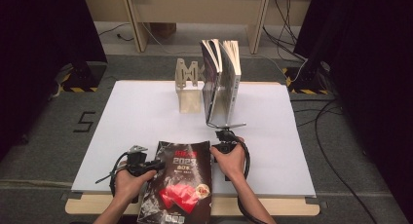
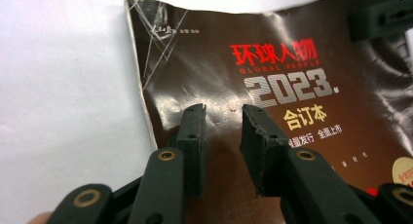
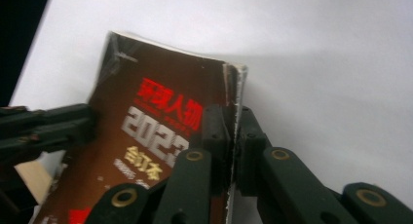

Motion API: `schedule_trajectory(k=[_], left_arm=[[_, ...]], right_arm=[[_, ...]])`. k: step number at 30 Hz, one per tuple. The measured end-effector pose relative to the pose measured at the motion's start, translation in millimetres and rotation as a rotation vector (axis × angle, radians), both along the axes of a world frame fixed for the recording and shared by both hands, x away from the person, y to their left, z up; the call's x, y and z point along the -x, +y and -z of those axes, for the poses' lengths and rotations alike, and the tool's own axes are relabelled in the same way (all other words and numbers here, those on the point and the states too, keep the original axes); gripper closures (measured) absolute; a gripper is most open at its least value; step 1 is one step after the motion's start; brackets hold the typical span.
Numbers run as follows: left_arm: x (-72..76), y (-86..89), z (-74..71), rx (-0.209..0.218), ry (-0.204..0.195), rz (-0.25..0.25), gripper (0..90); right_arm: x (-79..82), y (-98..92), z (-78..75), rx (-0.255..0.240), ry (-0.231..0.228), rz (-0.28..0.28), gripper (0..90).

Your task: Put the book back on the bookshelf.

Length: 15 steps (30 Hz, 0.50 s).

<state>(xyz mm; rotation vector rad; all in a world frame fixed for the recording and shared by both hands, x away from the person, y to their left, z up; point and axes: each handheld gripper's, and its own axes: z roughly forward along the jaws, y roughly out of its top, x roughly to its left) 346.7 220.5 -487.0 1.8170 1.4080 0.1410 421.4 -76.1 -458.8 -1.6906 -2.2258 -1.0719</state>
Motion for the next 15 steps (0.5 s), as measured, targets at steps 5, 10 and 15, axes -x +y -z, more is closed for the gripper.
schedule_trajectory(k=[5,10,15], left_arm=[[1.6,1.7,-7.9,0.018,-0.042,0.008,62.1],[2.4,3.4,-17.8,0.035,-0.085,0.004,56.8],[2.6,5.4,-22.0,0.047,-0.094,-0.002,52.5]], right_arm=[[4.2,0.7,-17.5,-0.053,-0.037,0.012,87.1],[8.8,1.3,-39.1,-0.079,-0.093,0.01,87.1],[9.2,-2.4,-56.3,-0.09,-0.136,0.017,87.1]])
